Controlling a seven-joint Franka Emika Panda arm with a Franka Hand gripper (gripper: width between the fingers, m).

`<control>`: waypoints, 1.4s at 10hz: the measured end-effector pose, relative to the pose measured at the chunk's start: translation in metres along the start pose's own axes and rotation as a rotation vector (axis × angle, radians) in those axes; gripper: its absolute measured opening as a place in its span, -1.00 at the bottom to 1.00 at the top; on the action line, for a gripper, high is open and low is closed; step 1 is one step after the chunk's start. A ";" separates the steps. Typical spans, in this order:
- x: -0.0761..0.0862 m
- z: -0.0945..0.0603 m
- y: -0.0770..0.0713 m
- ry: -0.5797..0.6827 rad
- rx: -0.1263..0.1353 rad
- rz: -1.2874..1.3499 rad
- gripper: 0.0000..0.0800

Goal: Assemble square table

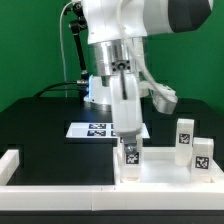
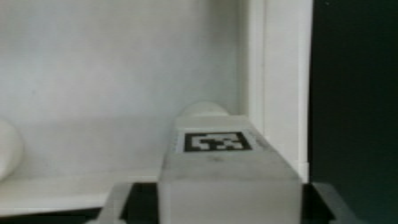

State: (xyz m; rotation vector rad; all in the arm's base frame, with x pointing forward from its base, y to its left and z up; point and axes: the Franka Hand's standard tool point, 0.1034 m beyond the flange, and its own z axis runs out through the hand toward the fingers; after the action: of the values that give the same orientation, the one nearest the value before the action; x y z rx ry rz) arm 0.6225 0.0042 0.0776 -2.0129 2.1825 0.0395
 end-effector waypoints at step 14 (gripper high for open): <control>-0.005 0.003 -0.003 0.086 -0.040 -1.155 0.00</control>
Offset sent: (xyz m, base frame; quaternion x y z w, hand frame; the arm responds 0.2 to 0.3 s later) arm -0.0047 0.0135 -0.0001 0.0293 0.0647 -0.3826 0.9212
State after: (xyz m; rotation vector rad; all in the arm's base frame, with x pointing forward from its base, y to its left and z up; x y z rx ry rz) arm 0.6266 0.0093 0.0757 -2.9686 0.7597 -0.1526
